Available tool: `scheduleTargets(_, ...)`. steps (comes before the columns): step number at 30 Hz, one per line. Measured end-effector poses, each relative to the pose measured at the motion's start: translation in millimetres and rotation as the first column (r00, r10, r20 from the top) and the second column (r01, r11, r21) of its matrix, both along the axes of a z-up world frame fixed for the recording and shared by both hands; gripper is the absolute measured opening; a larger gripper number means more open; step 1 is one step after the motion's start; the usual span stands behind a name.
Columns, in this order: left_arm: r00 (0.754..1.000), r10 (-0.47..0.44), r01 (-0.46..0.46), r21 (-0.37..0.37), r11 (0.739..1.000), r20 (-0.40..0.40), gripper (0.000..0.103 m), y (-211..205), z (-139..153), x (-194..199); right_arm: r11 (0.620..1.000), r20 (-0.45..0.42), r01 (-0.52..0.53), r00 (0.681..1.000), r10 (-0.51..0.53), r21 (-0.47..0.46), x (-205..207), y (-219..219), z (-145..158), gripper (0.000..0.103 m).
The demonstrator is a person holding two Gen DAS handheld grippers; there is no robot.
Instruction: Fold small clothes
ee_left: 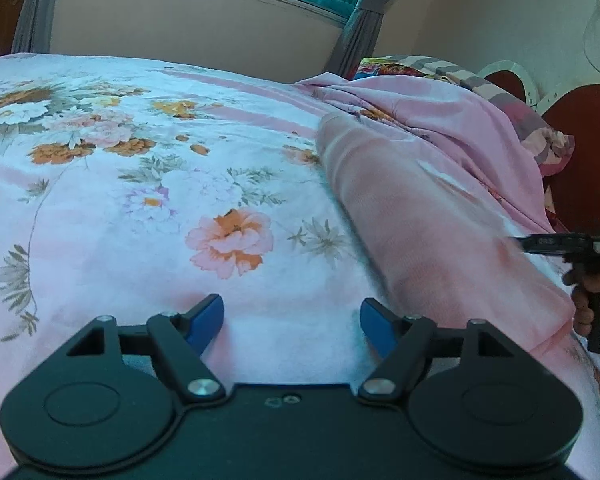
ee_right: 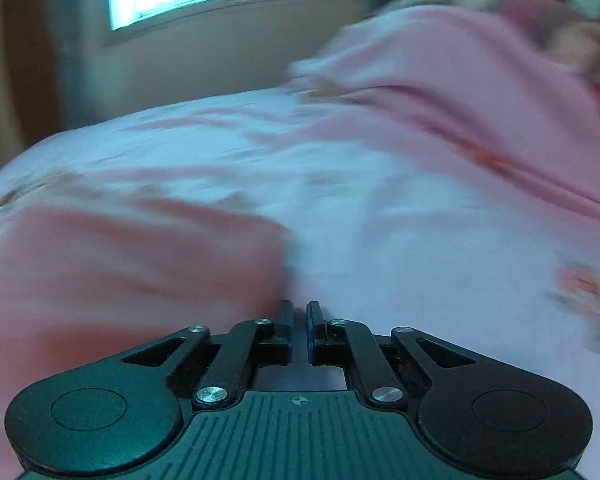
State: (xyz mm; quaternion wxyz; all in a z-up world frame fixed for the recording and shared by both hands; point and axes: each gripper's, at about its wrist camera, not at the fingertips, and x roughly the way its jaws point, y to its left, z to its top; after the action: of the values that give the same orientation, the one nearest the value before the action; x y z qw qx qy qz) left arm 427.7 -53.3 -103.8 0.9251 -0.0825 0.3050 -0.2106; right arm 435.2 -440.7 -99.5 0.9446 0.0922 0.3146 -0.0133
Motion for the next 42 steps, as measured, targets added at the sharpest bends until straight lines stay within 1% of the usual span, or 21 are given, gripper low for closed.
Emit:
scheduleTargets(3, 0.999, 0.000, 0.002, -0.043, 0.999, 0.035, 0.073, 3.9, 10.0, -10.9, 0.976, 0.069, -0.019, 0.998, 0.004, 0.215, -43.6, -21.1, 14.4, 0.005)
scheduleTargets(6, 0.998, -0.049, 0.052, -0.061, 0.997, 0.049, 0.073, -7.3, 14.1, -20.7, 0.966, 0.110, -0.093, 0.992, 0.069, 0.239, -90.8, -14.2, 24.9, 0.018)
scheduleTargets(8, 0.996, -0.081, 0.083, -0.046, 0.995, 0.042, 0.073, -20.0, 10.4, -23.4, 0.964, 0.150, -0.135, 0.983, 0.102, 0.227, -109.3, -3.3, 25.1, 0.069)
scheduleTargets(10, 0.995, -0.096, 0.096, 0.004, 0.995, 0.000, 0.074, -33.7, 1.1, -21.8, 0.962, 0.154, -0.199, 0.973, 0.172, 0.189, -110.7, 18.0, 21.2, 0.065)
scheduleTargets(11, 0.995, -0.099, 0.099, 0.061, 0.993, -0.009, 0.075, -41.5, -1.1, -20.9, 0.973, 0.073, -0.184, 0.982, 0.175, 0.139, -104.1, 26.0, 11.9, 0.041)
scheduleTargets(12, 0.995, -0.104, 0.105, 0.089, 0.991, -0.010, 0.075, -45.2, 1.3, -20.6, 0.982, -0.049, -0.165, 0.984, 0.170, 0.090, -92.1, 33.4, -2.2, 0.040)
scheduleTargets(15, 0.991, -0.133, 0.130, 0.159, 0.979, 0.004, 0.073, -47.3, 18.1, -24.5, 0.987, -0.020, -0.133, 0.991, 0.135, 0.096, -94.1, 25.7, 2.0, 0.036)
scheduleTargets(17, 0.989, -0.144, 0.133, 0.191, 0.973, 0.045, 0.073, -41.4, 24.4, -29.7, 0.993, 0.054, -0.114, 0.992, 0.112, 0.032, -103.9, 27.4, 21.7, 0.003)
scheduleTargets(18, 0.987, -0.148, 0.134, 0.198, 0.971, 0.055, 0.073, -37.9, 25.6, -31.5, 0.992, 0.068, -0.119, 0.991, 0.115, 0.049, -104.8, 25.2, 28.5, 0.003)
scheduleTargets(21, 0.991, -0.126, 0.117, 0.169, 0.979, 0.045, 0.074, -27.6, 22.1, -28.5, 0.979, 0.094, -0.165, 0.983, 0.155, 0.116, -101.5, 23.4, 37.8, 0.003)
scheduleTargets(23, 0.995, -0.103, 0.100, 0.150, 0.984, 0.006, 0.073, -27.0, 15.4, -21.0, 0.978, 0.021, -0.171, 0.985, 0.170, 0.117, -91.2, 29.1, 23.1, 0.027)
scheduleTargets(25, 0.996, -0.086, 0.087, 0.198, 0.976, -0.015, 0.075, -30.4, 13.5, -12.5, 0.980, -0.105, -0.189, 0.975, 0.195, 0.065, -78.2, 36.2, -1.2, 0.030)
scheduleTargets(27, 0.995, -0.098, 0.094, 0.133, 0.987, 0.025, 0.074, -22.9, 27.8, -8.8, 0.981, -0.057, -0.173, 0.982, 0.179, 0.093, -81.3, 28.2, 11.9, 0.030)
scheduleTargets(28, 0.993, -0.106, 0.102, 0.085, 0.991, 0.049, 0.074, -18.7, 35.2, -4.5, 0.982, 0.006, -0.161, 0.987, 0.161, 0.103, -84.8, 23.1, 22.2, 0.037)
scheduleTargets(29, 0.992, -0.110, 0.105, 0.067, 0.992, 0.065, 0.074, -18.3, 40.6, 1.7, 0.979, 0.064, -0.148, 0.988, 0.140, 0.139, -86.2, 15.9, 31.2, 0.062)
scheduleTargets(30, 0.991, -0.109, 0.104, 0.070, 0.992, 0.078, 0.074, -21.5, 44.8, 10.4, 0.969, 0.084, -0.144, 0.988, 0.129, 0.199, -81.5, 5.0, 35.6, 0.071)
scheduleTargets(32, 0.991, -0.120, 0.118, 0.040, 0.992, 0.056, 0.074, -30.2, 50.2, 30.6, 0.949, 0.076, -0.129, 0.991, 0.112, 0.288, -62.0, -6.5, 36.3, 0.073)
scheduleTargets(35, 0.985, -0.168, 0.165, -0.086, 0.983, -0.035, 0.075, -42.2, 49.0, 67.2, 0.949, 0.094, -0.122, 0.991, 0.099, 0.290, -45.4, -11.6, 34.1, 0.072)
scheduleTargets(37, 0.985, -0.160, 0.160, -0.014, 0.987, -0.069, 0.081, -61.8, 34.9, 91.2, 0.940, 0.082, -0.124, 0.991, 0.103, 0.318, -33.2, -11.4, 26.1, 0.072)
scheduleTargets(39, 0.974, -0.158, 0.167, 0.039, 0.985, -0.161, 0.100, -83.1, 0.9, 114.8, 0.951, 0.007, -0.118, 0.993, 0.121, 0.285, -15.6, -15.0, 5.4, 0.072)
scheduleTargets(42, 0.968, -0.155, 0.170, 0.059, 0.984, -0.199, 0.099, -94.2, 18.7, 123.2, 0.947, -0.009, -0.094, 0.995, 0.101, 0.307, -16.0, -19.5, -10.0, 0.072)
